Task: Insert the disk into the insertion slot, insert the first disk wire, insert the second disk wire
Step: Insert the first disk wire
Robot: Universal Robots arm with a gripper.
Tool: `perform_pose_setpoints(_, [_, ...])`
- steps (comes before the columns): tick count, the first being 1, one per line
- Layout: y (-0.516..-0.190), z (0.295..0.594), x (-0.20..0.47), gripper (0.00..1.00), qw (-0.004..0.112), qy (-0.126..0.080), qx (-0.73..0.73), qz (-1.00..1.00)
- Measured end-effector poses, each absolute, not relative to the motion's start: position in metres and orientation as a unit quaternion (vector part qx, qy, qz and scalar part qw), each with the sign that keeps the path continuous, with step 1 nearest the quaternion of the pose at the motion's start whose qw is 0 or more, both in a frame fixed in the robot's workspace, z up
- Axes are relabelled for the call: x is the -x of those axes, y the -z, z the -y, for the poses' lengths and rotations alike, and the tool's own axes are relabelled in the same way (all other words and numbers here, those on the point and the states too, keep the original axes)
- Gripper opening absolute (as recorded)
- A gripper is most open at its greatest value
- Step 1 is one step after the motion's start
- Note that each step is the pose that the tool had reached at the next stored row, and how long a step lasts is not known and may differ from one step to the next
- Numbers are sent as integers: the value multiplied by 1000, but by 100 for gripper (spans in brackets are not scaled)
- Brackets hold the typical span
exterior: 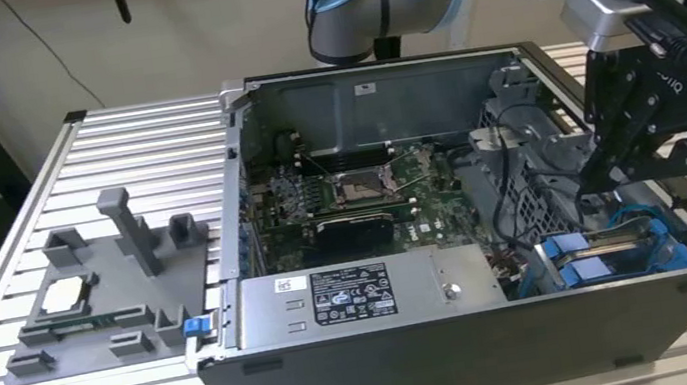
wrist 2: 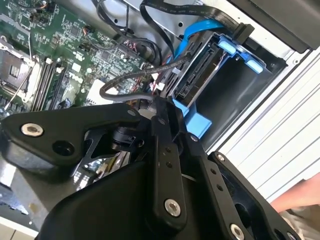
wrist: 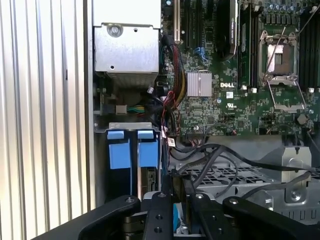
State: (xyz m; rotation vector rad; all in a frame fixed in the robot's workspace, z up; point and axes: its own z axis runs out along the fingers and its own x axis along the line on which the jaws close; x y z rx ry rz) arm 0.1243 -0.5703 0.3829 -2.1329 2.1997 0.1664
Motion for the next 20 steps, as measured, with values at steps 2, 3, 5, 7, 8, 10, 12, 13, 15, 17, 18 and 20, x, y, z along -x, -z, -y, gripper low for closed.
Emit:
perform_pose_setpoints(2, [-383, 570, -126, 0, 36, -53, 695, -716])
perform_pose_setpoints(3, [-382, 570, -126, 0, 37, -53, 695, -716])
perform_pose_setpoints(5, [-382, 570, -128, 0, 37, -52, 695, -716])
perform_pose_setpoints(7, [-381, 570, -130, 0, 37, -52, 695, -716])
perform_pose_setpoints(8, [-381, 570, -131, 0, 36, -52, 695, -716])
perform_pose_setpoints(10, [-381, 570, -133, 0, 36, -52, 695, -716])
perform_pose_setpoints(12, [-381, 570, -133, 0, 36, -52, 695, -716])
perform_pose_setpoints(13, [-381, 570, -133, 0, 36, -52, 695, -716])
perform_pose_setpoints(15, [-381, 570, -133, 0, 36, -52, 695, -716])
perform_pose_setpoints(17, [-381, 570, -134, 0, 37, -51, 695, -716])
perform_pose_setpoints(18, [-380, 570, -134, 0, 38, -50, 695, -716])
perform_pose_setpoints(20, [-379, 570, -134, 0, 39, -49, 695, -716])
